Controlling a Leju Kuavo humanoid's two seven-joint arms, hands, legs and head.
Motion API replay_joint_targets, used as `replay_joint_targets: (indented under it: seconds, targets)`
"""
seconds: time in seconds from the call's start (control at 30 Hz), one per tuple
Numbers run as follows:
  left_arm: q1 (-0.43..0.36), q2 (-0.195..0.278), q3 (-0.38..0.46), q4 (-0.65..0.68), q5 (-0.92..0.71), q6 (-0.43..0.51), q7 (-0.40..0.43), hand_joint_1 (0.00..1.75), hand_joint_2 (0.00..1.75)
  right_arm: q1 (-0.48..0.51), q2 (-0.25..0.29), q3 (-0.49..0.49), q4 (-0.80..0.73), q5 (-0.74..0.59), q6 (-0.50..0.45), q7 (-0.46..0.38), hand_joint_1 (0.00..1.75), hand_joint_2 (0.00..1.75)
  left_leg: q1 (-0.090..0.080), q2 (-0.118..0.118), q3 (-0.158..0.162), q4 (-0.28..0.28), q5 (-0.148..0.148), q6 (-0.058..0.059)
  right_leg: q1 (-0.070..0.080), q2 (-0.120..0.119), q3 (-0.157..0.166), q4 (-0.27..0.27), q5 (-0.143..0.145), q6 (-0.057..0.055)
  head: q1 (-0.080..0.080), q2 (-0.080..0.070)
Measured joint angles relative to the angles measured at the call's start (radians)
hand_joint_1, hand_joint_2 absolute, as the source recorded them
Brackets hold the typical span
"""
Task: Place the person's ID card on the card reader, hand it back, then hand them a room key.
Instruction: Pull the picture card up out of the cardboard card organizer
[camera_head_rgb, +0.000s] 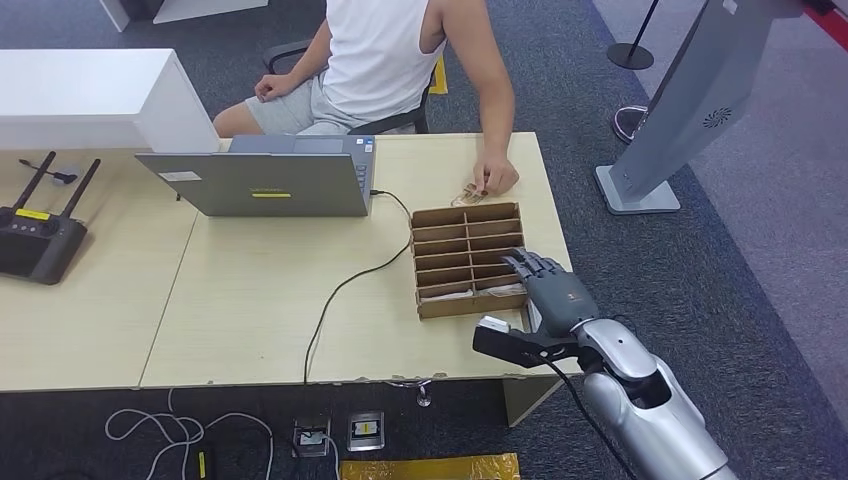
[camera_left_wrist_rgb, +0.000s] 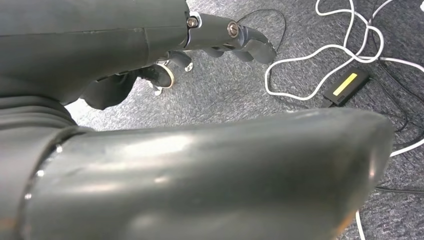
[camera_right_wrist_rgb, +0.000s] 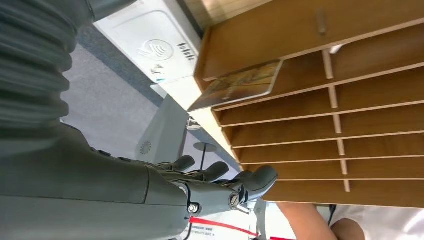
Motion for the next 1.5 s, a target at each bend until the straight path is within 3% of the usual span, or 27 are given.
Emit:
replay_joint_targets:
  seconds: [0.57, 1.5]
  targets:
    - [0.001, 0.0, 0.006, 0.0, 0.0, 0.001, -0.001, 0.0, 0.0, -0.054, 0.086, 0.011, 0.149, 0.001, -0.062, -0.052, 0.0, 1.75, 0.0, 0.0, 0.0, 0.0, 0.0, 0.0, 0.0, 0.0, 0.0, 0.0, 0.0, 0.0, 0.0, 0.0]
    - [0.006, 0.0, 0.006, 0.0, -0.002, 0.004, -0.003, 0.0, 0.0, -0.079, 0.096, -0.022, 0.23, -0.052, -0.153, -0.081, 0.0, 1.75, 0.0, 0.0, 0.001, 0.0, 0.0, 0.0, 0.0, 0.0, 0.0, 0.0, 0.0, 0.0, 0.0, 0.0]
